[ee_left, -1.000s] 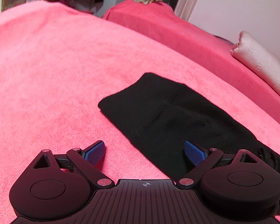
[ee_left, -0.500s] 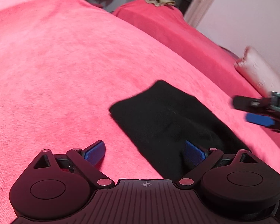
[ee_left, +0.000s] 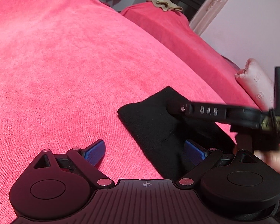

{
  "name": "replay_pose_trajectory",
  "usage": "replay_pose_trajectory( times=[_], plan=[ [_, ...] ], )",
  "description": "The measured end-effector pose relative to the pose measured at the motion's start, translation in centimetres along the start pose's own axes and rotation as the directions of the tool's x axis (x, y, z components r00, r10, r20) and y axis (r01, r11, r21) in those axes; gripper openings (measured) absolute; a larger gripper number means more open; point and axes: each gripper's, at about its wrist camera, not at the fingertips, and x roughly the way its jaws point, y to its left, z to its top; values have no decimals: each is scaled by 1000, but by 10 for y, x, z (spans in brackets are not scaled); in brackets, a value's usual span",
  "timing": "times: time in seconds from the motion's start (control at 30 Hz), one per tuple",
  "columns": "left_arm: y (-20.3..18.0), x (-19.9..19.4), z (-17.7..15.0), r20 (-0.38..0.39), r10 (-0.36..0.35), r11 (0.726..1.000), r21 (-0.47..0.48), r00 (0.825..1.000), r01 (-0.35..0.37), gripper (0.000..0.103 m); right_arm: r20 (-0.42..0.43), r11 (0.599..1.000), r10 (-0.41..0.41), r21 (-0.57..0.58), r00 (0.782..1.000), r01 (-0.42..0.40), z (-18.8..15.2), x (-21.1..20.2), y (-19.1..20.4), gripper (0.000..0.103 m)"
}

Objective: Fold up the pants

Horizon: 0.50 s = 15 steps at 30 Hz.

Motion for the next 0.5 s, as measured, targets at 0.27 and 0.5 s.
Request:
replay_pose_trajectory(
  times=[0.27, 0.5],
  plan=[
    [-1, 2, -1, 21, -13, 1000, 7, 1000, 13, 103, 127, 993, 67, 91, 990, -79, -8, -48, -18, 17],
    [10, 2, 3, 27, -130, 990, -59, 991, 132, 103, 228, 984, 88, 135, 970, -121, -9, -98, -32, 17]
  ],
)
